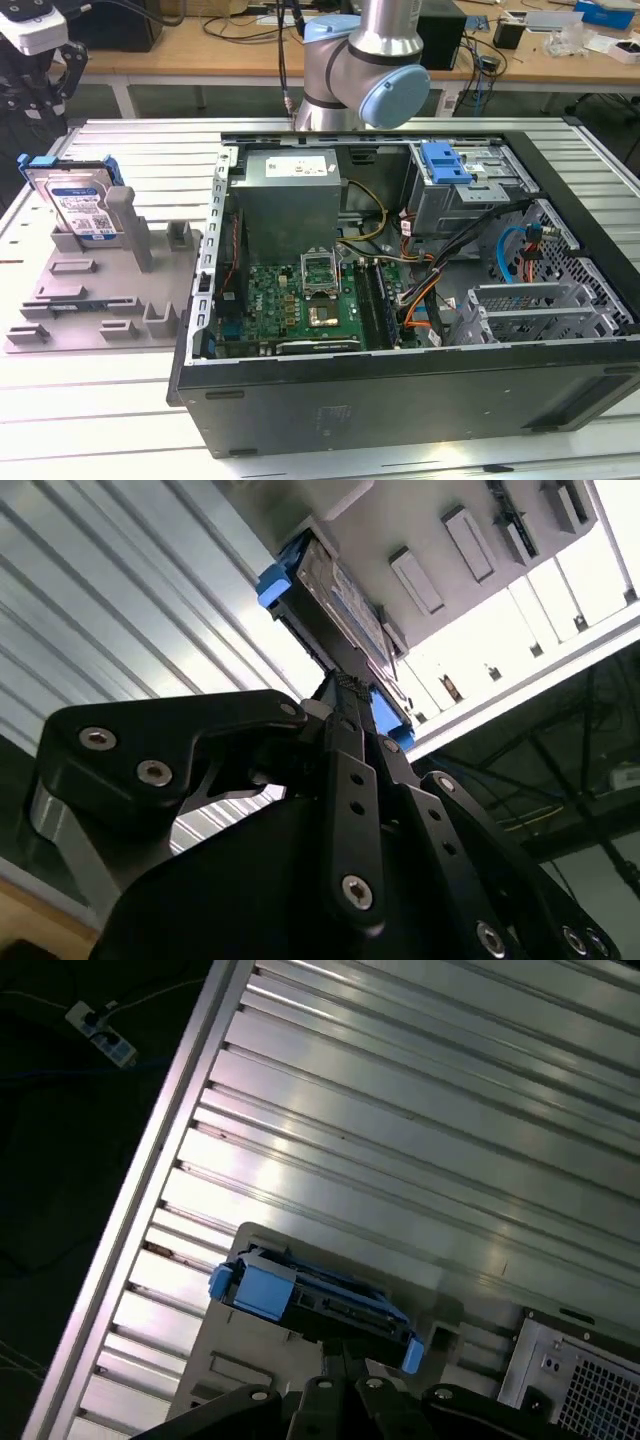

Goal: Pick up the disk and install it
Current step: 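Pick up the disk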

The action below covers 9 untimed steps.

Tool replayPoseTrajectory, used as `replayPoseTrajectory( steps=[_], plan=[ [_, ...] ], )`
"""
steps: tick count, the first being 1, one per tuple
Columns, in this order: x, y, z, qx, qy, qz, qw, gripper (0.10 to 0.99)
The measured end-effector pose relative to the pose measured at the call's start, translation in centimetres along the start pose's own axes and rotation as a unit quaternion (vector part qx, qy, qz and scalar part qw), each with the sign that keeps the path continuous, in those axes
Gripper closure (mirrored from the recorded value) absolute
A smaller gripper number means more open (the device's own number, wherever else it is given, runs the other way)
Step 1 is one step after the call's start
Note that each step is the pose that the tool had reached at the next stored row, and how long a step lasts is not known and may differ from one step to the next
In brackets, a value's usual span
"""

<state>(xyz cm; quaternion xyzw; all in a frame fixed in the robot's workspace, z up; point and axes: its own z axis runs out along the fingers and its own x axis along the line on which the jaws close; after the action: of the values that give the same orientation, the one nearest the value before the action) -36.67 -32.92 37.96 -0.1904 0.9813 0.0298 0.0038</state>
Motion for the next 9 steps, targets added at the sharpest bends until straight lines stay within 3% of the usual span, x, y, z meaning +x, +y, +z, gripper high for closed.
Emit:
replayPoseTrajectory(
  steps=[4, 7, 9],
  plan=[
    [0.0, 0.0, 0.03, -0.0068, 0.0055, -0.042, 0.9991, 0.98],
    [0.0, -0.01, 0.1, -0.0087, 0.0087, -0.078, 0.9968, 0.98],
    [0.0, -0.01, 0.21, -0.0092, 0.0106, -0.108, 0.9941, 0.98]
  ],
)
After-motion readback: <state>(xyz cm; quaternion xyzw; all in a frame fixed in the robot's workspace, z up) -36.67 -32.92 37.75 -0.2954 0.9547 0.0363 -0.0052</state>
